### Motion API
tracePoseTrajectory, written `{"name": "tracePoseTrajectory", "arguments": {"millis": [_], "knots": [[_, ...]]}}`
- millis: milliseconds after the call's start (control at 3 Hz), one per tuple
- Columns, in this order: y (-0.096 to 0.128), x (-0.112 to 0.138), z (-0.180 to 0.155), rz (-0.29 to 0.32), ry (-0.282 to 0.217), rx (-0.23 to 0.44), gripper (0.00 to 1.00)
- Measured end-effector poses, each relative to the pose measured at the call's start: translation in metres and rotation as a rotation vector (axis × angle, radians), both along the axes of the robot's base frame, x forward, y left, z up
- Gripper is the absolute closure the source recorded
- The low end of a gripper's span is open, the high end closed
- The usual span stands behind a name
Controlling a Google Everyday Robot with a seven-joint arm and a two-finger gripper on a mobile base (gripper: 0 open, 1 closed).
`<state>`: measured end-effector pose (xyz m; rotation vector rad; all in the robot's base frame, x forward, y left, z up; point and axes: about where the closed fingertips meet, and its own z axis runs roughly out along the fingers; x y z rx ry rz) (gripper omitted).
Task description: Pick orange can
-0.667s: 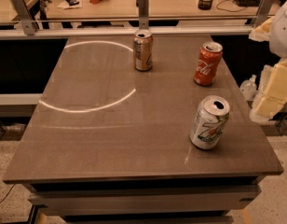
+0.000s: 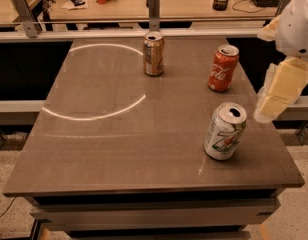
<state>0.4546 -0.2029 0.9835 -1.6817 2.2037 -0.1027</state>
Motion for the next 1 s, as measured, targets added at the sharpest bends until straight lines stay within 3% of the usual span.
{"name": "tracePoseTrajectory", "arguments": {"millis": [667, 1000], "knots": [[0.036, 0.062, -0.004, -0.028, -0.048, 0.078, 0.00], [0.054, 0.087, -0.008, -0.042, -0.076, 0.158, 0.00]]}}
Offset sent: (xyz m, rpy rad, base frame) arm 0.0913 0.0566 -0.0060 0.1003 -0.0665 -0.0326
